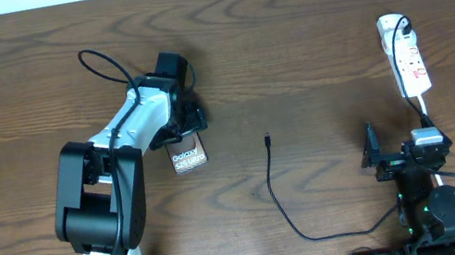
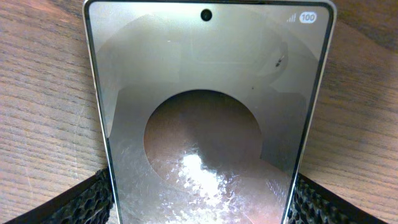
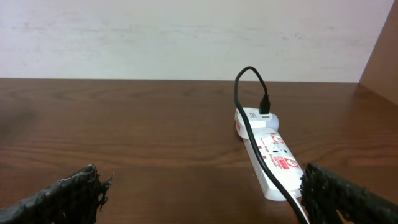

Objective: Plug charger to phone and switch on socket
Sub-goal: 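Lift the phone with the left gripper and tilt it upright, then move the right gripper toward the phone held by the left gripper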

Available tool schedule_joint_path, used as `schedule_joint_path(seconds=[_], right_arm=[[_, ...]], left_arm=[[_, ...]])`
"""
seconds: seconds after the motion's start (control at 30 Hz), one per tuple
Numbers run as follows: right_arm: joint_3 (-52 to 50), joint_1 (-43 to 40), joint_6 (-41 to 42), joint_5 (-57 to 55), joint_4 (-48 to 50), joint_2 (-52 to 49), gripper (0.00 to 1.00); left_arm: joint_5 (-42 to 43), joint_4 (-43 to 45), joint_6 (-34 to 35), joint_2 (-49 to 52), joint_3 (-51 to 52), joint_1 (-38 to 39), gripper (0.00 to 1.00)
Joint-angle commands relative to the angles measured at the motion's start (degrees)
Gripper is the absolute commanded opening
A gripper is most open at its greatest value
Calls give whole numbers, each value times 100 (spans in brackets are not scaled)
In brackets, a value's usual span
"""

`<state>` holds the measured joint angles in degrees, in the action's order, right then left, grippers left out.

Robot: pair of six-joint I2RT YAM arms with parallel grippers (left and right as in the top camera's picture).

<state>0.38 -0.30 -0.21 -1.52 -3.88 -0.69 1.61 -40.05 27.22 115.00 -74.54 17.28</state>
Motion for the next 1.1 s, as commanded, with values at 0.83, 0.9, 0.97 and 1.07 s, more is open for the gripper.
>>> schedule_joint_path(seconds=[0.83,0.9,0.97,1.07], right_arm=[[-7,28,142,800,234,37,99],[31,28,151,1029,332,35,99],[236,28,258,1084,262,4,99],[994,28,518,1095,-181,-280,99]], left_arm=[[769,-313,-452,-824,326,-66,76],[901,-315,-496,-946,326,-66,76],[1014,-315,-494,-1069,326,-66,76],[1174,-308,-494,-1244,326,-66,76]])
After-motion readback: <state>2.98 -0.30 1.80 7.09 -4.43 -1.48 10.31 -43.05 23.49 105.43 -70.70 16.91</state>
